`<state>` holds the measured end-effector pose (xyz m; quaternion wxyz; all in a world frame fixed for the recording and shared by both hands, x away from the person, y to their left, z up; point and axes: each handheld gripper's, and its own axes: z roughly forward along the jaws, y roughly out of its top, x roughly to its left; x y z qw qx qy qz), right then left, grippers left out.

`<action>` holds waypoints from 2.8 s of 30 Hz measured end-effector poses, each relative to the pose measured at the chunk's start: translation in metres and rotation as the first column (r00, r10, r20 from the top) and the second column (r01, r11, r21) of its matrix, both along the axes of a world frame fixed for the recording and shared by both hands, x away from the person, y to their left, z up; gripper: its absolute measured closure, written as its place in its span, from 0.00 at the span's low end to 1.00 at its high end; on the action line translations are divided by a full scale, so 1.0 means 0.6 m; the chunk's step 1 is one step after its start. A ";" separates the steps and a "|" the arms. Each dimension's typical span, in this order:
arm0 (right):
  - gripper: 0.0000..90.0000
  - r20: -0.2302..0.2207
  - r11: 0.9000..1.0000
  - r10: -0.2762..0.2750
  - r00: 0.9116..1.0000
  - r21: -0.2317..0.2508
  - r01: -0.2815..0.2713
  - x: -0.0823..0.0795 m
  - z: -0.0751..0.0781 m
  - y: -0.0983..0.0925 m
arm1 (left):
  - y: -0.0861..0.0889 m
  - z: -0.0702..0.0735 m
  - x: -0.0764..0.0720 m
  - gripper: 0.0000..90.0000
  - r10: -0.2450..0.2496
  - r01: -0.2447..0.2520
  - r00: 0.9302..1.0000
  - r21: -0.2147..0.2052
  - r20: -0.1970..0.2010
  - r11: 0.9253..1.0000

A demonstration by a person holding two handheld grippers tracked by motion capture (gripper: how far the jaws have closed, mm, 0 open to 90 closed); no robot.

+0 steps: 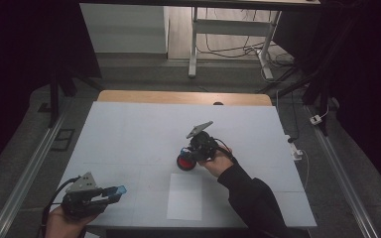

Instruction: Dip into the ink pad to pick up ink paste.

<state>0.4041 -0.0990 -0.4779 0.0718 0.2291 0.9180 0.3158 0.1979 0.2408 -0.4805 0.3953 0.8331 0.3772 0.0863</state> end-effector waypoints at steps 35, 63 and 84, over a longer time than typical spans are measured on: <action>0.78 0.056 0.999 0.003 0.998 0.046 -0.006 -0.013 0.030 -0.008 | 0.004 0.000 0.000 0.77 0.007 -0.008 1.000 -0.023 -0.006 1.000; 0.78 0.037 0.999 0.041 0.998 0.012 -0.042 -0.020 0.020 0.003 | 0.004 0.000 0.000 0.77 0.009 -0.010 1.000 -0.024 -0.008 1.000; 0.78 0.036 0.998 0.054 0.998 -0.022 -0.054 -0.017 0.001 0.008 | 0.004 0.000 0.000 0.77 0.009 -0.009 1.000 -0.020 -0.007 1.000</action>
